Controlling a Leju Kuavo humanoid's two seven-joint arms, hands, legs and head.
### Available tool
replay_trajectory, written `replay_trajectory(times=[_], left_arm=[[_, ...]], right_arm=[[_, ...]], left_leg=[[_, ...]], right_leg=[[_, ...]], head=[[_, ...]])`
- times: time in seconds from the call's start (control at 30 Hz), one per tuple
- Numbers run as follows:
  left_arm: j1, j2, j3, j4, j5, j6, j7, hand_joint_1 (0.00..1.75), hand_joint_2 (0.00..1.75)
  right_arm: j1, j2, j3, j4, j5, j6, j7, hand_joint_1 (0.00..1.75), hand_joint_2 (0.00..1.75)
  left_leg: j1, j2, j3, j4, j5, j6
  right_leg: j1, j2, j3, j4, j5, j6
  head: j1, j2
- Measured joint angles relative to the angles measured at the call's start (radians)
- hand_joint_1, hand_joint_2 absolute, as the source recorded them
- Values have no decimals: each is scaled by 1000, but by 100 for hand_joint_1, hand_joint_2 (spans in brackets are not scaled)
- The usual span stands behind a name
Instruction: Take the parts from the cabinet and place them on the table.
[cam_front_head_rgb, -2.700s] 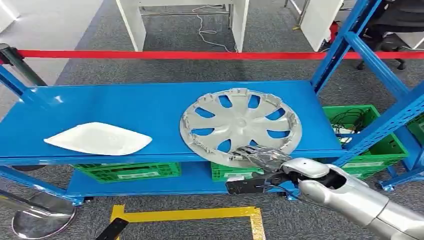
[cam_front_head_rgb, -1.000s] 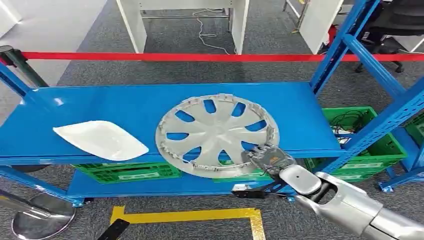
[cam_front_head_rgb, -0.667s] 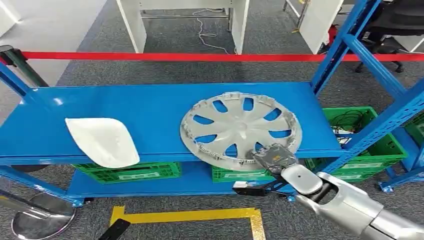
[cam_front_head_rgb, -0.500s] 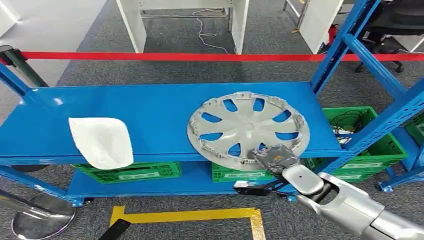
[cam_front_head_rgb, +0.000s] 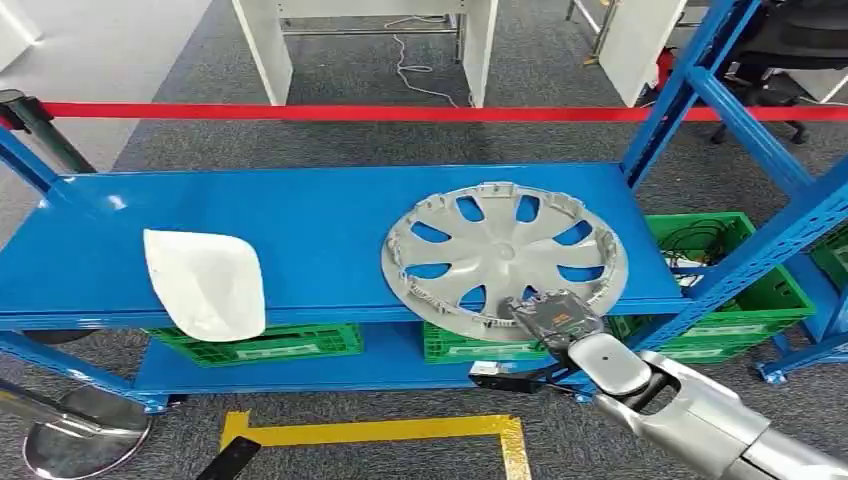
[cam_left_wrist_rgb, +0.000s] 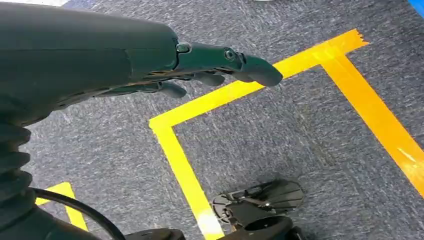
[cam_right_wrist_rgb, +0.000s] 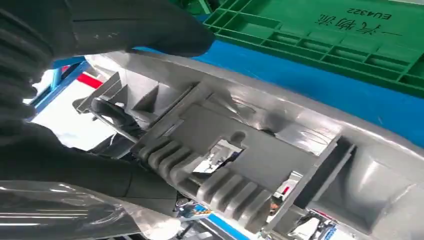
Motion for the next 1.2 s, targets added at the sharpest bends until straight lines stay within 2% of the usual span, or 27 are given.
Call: replay_trajectory(times=[0.13,0.2,0.37,0.53,0.8,0.83,0.87,0.9,0.93,1.1,1.2], left_arm=[[1,0,1,-3,0,0,0,0,175],[3,-1,2,-6,-4,0,1,0,175],[22,-1,7,-33,-24,-11,6,0,175],[49,5,24,-72,-13,-29,-9,0,175],[52,5,26,-76,-13,-29,-10,0,175],[59,7,29,-87,-12,-31,-11,0,175],[72,7,37,-108,-10,-45,-14,0,175],[87,7,50,-129,-4,-56,-19,0,175],[104,10,65,-149,0,-69,-27,0,175],[120,11,77,-165,2,-72,-40,0,175],[131,12,78,-174,3,-67,-49,0,175]], right_arm=[[3,2,-4,0,2,-3,1,175,175],[14,6,-15,0,11,-28,7,175,175],[72,13,-75,-32,8,-153,27,175,175],[158,27,-188,-206,-31,-319,29,175,175],[165,29,-197,-222,-33,-326,27,175,175],[179,30,-221,-262,-38,-335,24,175,175],[214,33,-263,-317,-68,-386,-10,175,175],[252,35,-304,-391,-130,-477,-67,175,175],[306,38,-364,-492,-236,-552,-148,175,175],[367,50,-415,-581,-411,-612,-285,175,175],[391,60,-443,-619,-618,-609,-411,175,175]], left_leg=[[0,0,0,0,0,0],[0,0,-1,0,0,0],[0,-1,-5,0,0,0],[0,-1,-9,1,0,0],[0,-1,-10,1,0,0],[0,-1,-11,1,0,0],[0,-1,-12,1,0,0],[0,-1,-13,1,0,0],[0,-1,-14,1,0,0],[0,-1,-14,1,0,0],[0,-1,-14,1,0,0]], right_leg=[[0,0,0,0,0,0],[0,0,0,0,0,0],[0,-2,-3,0,0,0],[0,0,-8,0,1,0],[0,-1,-8,0,1,0],[0,-1,-10,0,0,0],[1,-1,-11,0,0,0],[1,-1,-12,0,0,0],[1,-1,-12,0,0,0],[1,-1,-13,0,0,0],[1,0,-13,0,0,0]], head=[[0,0],[0,0],[0,0],[0,0],[0,0],[0,0],[0,0],[0,0],[0,0],[0,0],[0,0]])
